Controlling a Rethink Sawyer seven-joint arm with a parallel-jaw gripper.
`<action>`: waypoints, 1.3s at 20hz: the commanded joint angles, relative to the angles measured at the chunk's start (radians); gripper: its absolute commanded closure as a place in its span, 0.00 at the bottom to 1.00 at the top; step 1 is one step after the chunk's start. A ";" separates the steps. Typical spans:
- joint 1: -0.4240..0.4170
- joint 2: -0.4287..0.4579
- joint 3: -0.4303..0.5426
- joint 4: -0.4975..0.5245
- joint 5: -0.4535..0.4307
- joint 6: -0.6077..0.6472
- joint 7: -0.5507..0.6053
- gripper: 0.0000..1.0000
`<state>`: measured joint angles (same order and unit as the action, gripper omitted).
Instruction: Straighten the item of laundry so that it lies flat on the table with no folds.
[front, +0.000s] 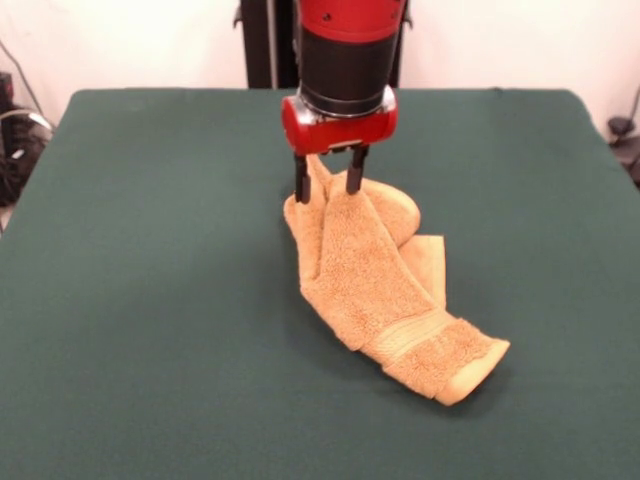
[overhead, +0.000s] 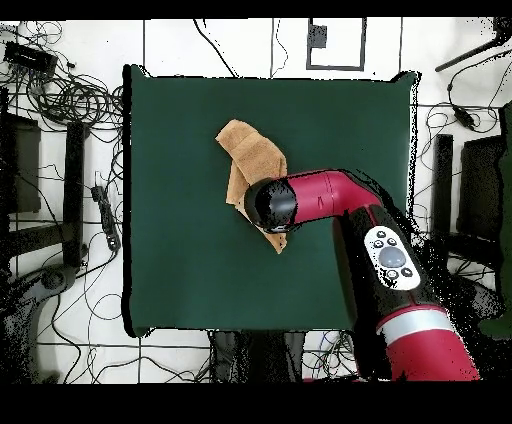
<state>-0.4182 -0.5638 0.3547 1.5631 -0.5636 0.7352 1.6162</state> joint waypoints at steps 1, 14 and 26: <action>0.019 0.087 0.059 0.055 -0.031 -0.048 -0.053 0.00; 0.019 0.061 0.081 0.079 0.014 -0.020 -0.034 0.00; 0.050 0.069 0.077 0.075 0.014 -0.034 0.005 0.00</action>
<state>-0.4167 -0.5441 0.3599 1.5706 -0.5653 0.7352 1.6162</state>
